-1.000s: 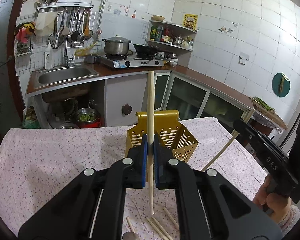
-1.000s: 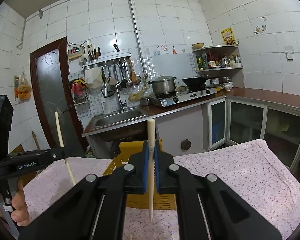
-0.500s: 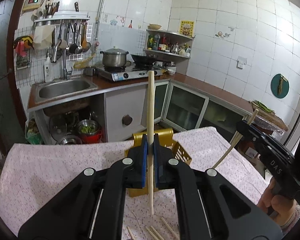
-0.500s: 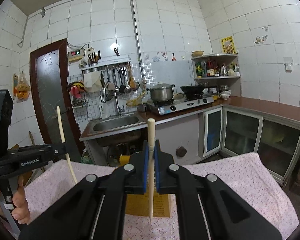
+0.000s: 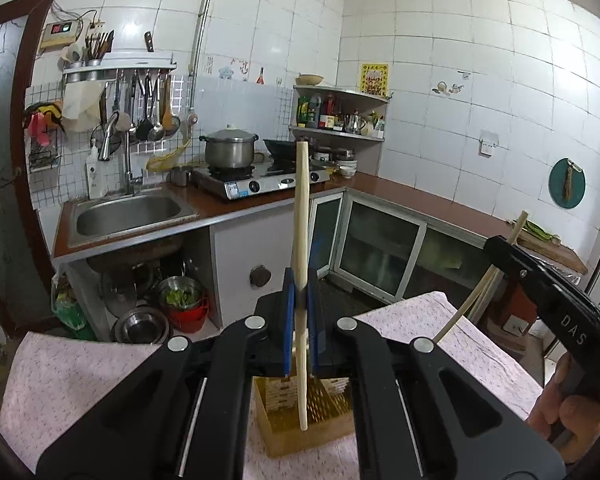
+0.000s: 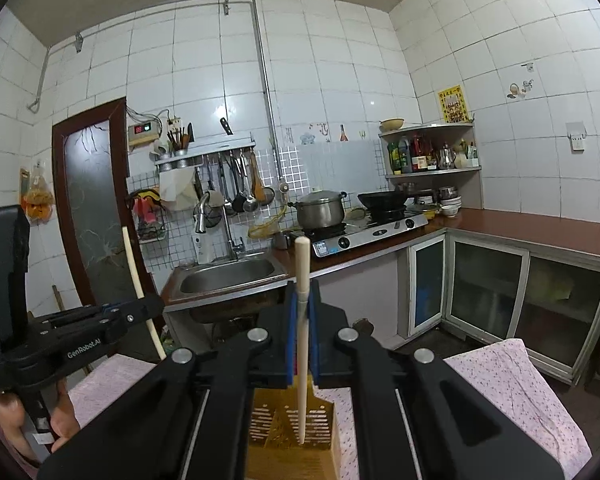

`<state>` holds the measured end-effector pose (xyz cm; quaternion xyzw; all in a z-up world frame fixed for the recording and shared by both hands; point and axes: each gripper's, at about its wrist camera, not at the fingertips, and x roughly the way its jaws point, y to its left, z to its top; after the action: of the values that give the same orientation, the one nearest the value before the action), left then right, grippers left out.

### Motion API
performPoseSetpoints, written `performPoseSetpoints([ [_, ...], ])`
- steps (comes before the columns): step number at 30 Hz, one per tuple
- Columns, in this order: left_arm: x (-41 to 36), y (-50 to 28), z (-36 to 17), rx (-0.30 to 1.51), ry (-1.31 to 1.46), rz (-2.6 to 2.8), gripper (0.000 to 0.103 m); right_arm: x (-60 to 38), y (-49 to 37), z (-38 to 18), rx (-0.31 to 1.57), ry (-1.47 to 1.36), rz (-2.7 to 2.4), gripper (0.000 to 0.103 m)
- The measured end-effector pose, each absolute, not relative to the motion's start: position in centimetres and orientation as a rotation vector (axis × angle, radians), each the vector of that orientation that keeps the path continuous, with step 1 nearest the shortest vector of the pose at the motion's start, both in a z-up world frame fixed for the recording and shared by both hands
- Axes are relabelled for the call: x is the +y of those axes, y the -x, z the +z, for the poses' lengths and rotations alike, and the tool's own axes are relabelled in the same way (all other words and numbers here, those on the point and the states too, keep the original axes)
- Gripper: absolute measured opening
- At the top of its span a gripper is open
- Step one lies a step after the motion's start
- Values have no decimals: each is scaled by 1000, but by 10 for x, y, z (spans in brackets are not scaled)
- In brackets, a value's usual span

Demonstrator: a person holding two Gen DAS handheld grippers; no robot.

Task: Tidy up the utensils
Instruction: 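Lower both chopsticks into the yellow holder and open both grippers, then grasp the metal spoon with the left gripper while the right gripper grasps a chopstick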

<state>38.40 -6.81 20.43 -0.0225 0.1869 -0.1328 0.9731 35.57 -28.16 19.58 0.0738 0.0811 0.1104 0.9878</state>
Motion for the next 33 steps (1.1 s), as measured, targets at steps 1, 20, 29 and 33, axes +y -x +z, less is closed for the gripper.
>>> performPoseSetpoints([
  [1,-70,-389,199,366,38,-260,4,-281,-361,190,167,-147,217,6],
  [20,-74,-436,80,523,27,-221,5,-262,-415,85,391,-60,202,7],
  [29,-54,-396,95,515,56,-183,64,-280,-373,90,382,-76,162,64],
  [33,-33,-366,93,516,94,-148,85,-288,-343,83,387,-53,108,65],
])
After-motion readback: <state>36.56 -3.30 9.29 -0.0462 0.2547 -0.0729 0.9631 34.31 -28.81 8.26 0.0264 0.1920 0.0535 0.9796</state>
